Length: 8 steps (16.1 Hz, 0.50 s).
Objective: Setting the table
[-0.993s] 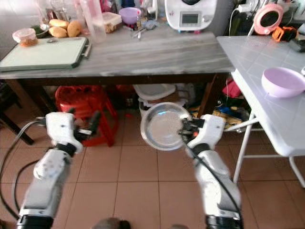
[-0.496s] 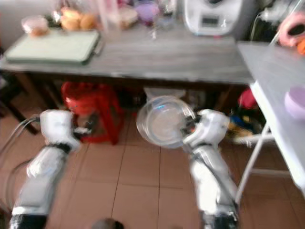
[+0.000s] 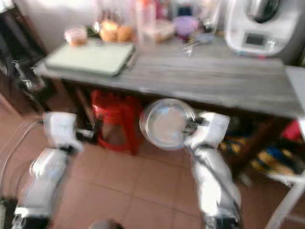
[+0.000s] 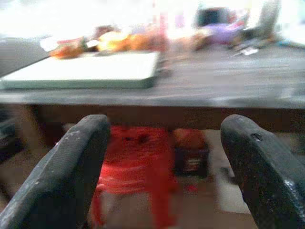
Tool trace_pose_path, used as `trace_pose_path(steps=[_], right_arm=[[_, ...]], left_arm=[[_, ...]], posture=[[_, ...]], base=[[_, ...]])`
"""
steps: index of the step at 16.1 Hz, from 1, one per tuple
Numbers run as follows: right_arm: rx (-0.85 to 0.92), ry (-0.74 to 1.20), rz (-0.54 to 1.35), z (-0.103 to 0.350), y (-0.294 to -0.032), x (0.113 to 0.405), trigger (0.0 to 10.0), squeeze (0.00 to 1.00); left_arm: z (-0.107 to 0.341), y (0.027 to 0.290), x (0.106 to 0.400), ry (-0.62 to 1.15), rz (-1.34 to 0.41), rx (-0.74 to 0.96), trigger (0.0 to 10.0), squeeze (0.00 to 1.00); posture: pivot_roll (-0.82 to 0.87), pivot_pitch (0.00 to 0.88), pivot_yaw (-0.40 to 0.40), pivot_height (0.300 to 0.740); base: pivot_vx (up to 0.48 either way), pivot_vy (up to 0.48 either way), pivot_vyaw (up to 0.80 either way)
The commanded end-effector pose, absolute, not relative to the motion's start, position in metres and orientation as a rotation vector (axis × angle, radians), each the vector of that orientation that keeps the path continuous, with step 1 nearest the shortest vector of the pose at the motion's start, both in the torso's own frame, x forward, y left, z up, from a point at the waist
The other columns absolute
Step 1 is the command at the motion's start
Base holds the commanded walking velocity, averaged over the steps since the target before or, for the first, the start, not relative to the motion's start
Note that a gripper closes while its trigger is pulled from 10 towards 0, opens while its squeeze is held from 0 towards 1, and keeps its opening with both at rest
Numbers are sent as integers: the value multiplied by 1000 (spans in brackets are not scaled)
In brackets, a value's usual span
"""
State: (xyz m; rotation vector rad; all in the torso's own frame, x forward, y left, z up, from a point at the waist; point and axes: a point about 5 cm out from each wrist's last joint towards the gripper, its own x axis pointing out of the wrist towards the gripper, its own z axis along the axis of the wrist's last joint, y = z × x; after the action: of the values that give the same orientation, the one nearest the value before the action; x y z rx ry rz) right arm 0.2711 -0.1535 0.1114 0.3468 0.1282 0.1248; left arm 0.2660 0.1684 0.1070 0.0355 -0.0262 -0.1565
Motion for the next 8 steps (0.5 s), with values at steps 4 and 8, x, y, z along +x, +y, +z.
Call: trace_pose_path(steps=[4,8], right_arm=[[318,115,44,114,-168,272,10000,0],[321,113,39,114,-169,273,10000,0]], left_arm=[[110,153,264,-42,-206,16,10000,0],[111,154,265,-43,-206,15,10000,0]], posture=[[-30,0,28,740],[-29,0,26,740]], base=[[447,0,-400],[437,0,-383]])
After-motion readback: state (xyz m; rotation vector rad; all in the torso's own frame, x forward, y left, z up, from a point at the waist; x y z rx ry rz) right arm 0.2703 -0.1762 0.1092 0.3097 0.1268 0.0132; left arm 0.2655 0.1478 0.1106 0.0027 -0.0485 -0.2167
